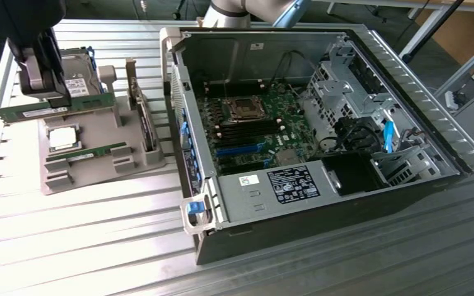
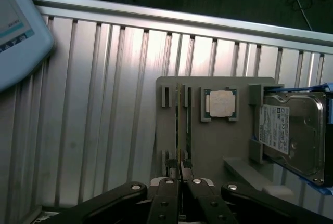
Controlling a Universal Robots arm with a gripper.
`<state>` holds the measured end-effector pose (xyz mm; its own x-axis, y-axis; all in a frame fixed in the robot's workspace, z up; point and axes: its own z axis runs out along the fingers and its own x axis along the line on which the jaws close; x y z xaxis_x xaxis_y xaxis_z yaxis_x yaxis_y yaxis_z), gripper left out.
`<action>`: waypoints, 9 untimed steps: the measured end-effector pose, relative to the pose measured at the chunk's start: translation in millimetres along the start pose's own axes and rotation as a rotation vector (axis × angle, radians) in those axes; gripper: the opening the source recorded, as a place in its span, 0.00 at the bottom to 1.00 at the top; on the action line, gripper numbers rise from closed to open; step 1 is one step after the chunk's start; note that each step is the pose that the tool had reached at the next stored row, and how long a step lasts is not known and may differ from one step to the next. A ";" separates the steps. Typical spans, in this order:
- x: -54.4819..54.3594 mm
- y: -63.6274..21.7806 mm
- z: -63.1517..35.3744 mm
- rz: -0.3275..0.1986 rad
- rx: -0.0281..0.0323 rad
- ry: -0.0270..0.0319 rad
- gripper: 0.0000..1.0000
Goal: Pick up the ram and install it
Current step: 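Pick up the ram and move it above insertion slot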
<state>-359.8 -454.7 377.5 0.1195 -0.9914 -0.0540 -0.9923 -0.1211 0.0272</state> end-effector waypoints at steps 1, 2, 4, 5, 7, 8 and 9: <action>0.0 0.0 -0.6 0.000 0.0000 0.0000 0.11; -0.1 0.0 -1.4 0.000 0.0001 0.0000 0.11; -0.2 0.1 -3.6 0.000 0.0000 0.0000 0.11; -0.2 0.1 -4.4 0.000 0.0000 0.0000 0.11; -0.3 0.1 -5.7 0.000 0.0001 0.0000 0.11; -0.4 0.2 -6.7 0.000 0.0000 0.0000 0.11; -0.4 0.2 -7.8 0.000 0.0000 0.0000 0.11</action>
<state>-359.8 -454.7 385.3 0.1196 -0.9914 -0.0540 -0.9923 -0.1212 0.0271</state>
